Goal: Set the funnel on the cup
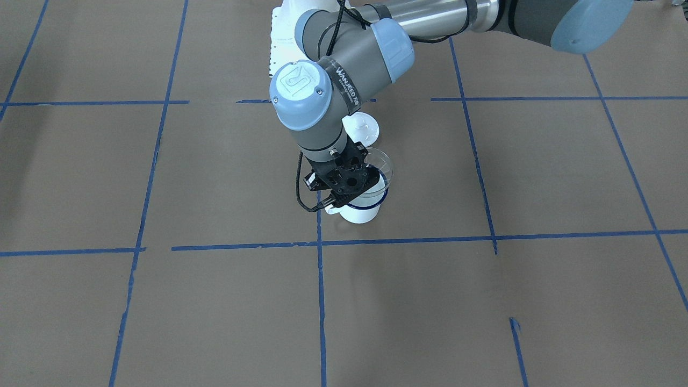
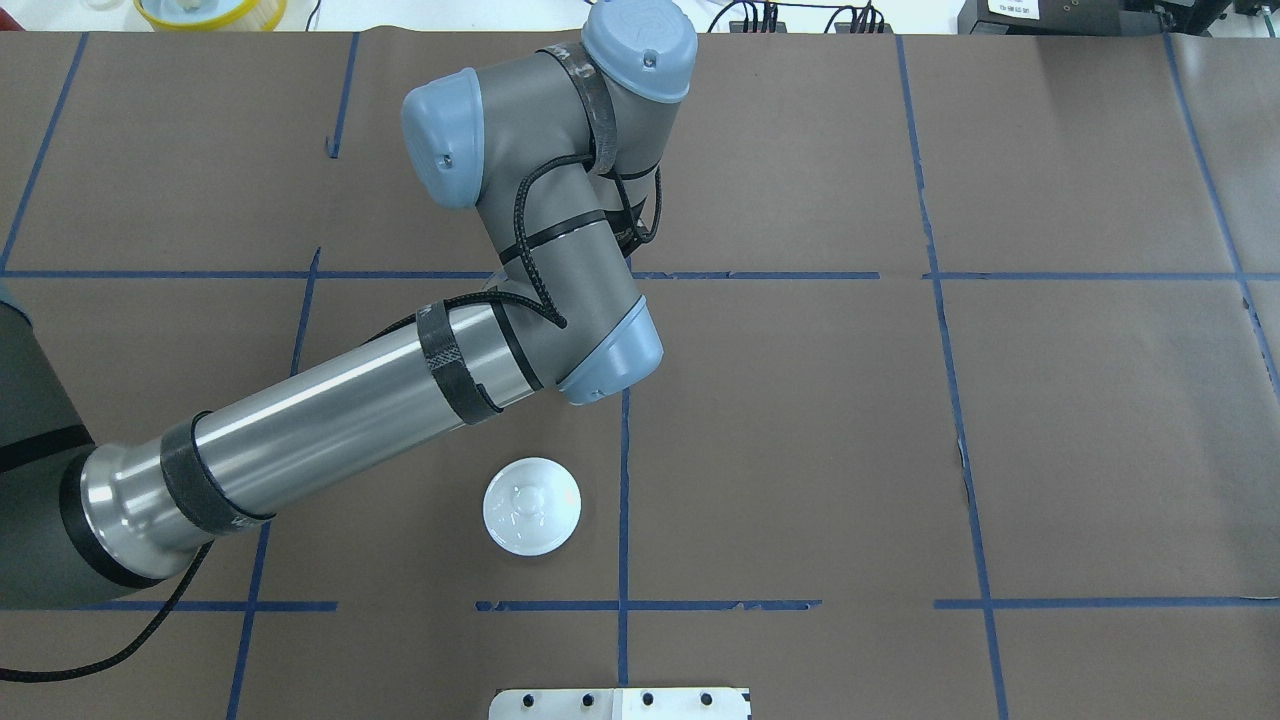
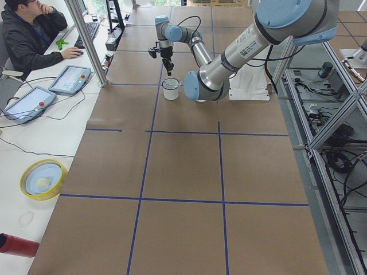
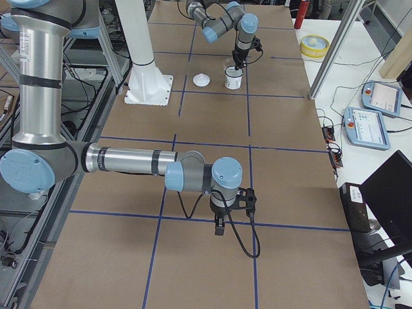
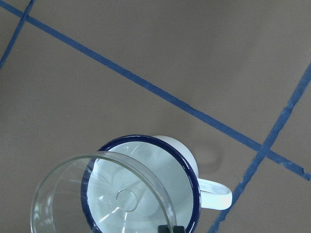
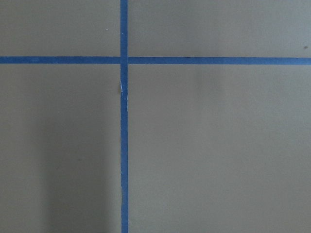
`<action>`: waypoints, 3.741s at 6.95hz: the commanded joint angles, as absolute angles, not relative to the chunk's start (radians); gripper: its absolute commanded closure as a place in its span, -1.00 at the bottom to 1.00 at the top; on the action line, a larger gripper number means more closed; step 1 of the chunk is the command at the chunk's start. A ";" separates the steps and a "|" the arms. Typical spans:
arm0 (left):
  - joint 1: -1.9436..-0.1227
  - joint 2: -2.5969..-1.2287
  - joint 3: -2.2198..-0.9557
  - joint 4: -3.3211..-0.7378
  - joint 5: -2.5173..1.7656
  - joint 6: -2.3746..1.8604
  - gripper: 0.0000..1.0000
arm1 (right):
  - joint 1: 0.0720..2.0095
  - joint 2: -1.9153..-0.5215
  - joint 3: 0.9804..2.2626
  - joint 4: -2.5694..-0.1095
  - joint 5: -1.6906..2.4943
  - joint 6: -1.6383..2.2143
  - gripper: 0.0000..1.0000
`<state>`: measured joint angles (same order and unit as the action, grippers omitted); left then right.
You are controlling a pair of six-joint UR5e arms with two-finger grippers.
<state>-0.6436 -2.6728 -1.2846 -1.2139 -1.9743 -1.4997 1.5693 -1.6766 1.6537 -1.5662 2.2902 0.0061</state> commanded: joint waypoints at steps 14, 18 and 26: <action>-1.325 -1.928 -1.910 -1.230 -2.130 -0.189 -1.00 | 1.569 -1.677 1.654 -1.566 2.290 0.006 -1.00; -1.646 -1.586 -1.598 -1.450 -2.316 0.176 -1.00 | 1.569 -1.677 1.654 -1.566 2.290 0.006 -1.00; -1.644 -1.509 -1.595 -1.555 -2.361 0.178 -1.00 | 1.569 -1.677 1.654 -1.566 2.290 0.006 -1.00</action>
<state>-1.6442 -1.5100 -1.5799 -1.5547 -2.3706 0.1801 1.5693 -1.6766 1.6536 -1.5662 2.2902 0.0061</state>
